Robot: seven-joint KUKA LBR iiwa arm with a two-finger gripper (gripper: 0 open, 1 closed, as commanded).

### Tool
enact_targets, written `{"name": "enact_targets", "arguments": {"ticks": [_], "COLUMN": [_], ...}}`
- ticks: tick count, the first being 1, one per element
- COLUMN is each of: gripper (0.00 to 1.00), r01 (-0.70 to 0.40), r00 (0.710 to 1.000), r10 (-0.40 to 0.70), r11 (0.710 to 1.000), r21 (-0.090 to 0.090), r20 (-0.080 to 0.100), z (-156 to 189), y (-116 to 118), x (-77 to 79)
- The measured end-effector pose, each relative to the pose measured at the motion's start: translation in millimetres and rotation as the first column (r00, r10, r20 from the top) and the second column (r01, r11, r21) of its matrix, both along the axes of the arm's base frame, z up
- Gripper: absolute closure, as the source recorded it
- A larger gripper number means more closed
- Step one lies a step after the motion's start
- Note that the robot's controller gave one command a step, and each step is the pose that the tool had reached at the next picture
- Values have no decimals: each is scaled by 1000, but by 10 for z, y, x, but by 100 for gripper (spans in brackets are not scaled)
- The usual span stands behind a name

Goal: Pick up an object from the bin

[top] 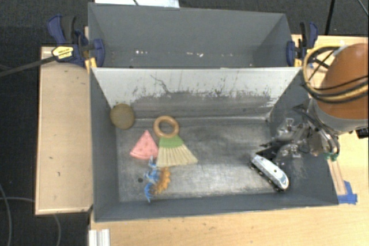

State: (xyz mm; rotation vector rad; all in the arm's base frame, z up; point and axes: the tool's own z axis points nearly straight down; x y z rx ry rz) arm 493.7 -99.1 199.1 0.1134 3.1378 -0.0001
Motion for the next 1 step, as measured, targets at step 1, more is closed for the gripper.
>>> {"name": "enact_targets", "arguments": {"ticks": [1], "gripper": [100], "r01": [-14], "r00": [1000], "r10": [14], "r11": [1000], "r21": [-1], "r20": [6], "z": [400], "y": [66], "x": [36]}}
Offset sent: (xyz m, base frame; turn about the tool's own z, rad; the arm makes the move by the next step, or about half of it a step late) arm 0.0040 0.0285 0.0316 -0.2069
